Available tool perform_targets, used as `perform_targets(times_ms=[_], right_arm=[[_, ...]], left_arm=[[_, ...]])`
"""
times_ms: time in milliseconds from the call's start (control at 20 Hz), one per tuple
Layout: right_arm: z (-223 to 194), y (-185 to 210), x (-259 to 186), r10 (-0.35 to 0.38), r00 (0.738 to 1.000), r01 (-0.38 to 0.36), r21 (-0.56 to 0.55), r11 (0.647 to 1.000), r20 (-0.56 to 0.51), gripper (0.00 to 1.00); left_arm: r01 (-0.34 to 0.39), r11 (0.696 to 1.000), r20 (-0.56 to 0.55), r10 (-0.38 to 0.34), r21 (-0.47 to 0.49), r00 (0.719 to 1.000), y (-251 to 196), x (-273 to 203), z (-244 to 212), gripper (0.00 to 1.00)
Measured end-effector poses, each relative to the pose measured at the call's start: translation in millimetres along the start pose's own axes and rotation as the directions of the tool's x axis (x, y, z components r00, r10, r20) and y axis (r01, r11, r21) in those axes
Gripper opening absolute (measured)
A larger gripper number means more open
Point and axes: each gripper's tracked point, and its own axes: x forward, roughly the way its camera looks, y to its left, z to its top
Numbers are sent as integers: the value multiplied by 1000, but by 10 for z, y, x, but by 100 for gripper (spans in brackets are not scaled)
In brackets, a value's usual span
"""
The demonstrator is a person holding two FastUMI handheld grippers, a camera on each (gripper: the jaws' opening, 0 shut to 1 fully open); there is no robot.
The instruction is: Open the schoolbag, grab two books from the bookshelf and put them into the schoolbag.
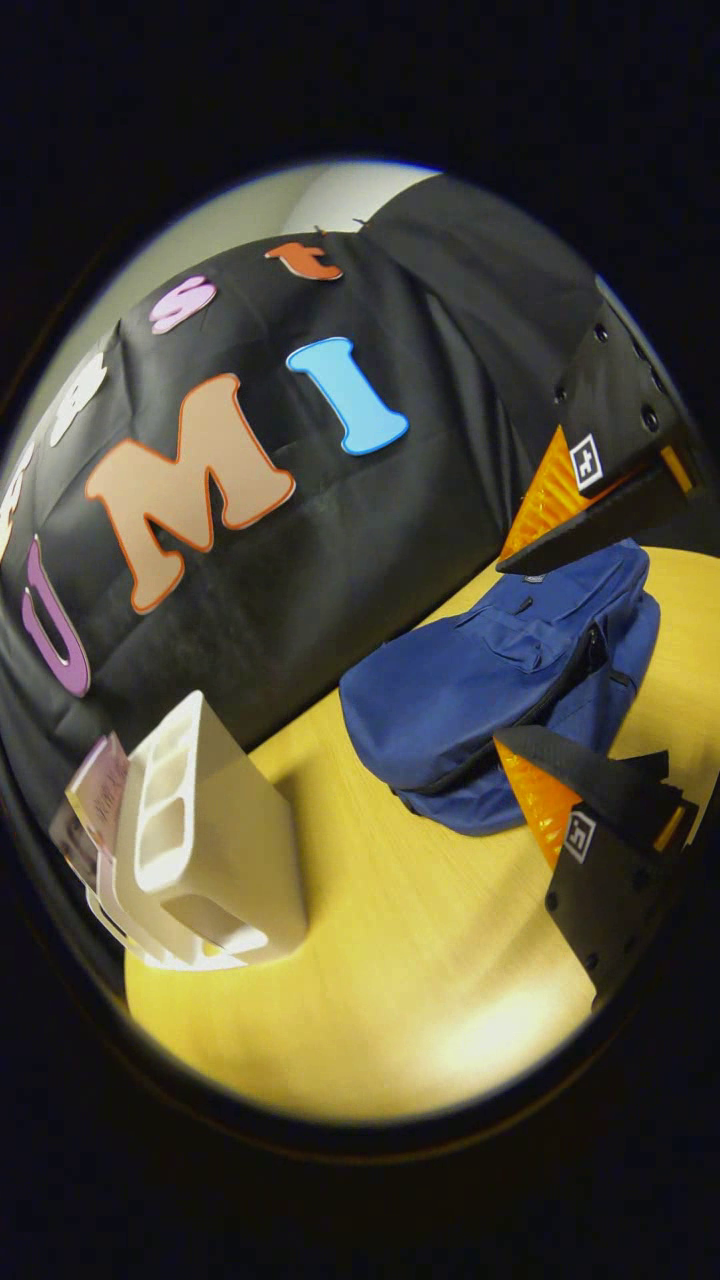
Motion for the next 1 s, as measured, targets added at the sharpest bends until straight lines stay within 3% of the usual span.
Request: perform_targets(times_ms=[400, 950, 1000], right_arm=[[-258, 305, 285, 29, 996, -43, -158, 987, -89, 92], [-241, 263, 622, -1, 993, -19, -171, 985, -118, 89], [-248, 275, 649, 1, 993, -22, -165, 986, -122, 100]], left_arm=[[-40, 999, -23, 40, 3, 999, 117, 12, -61, 95], [-79, 997, -50, 79, -7, 996, 244, 30, -150, 95], [-82, 997, -51, 81, -6, 995, 252, 26, -159, 95]])
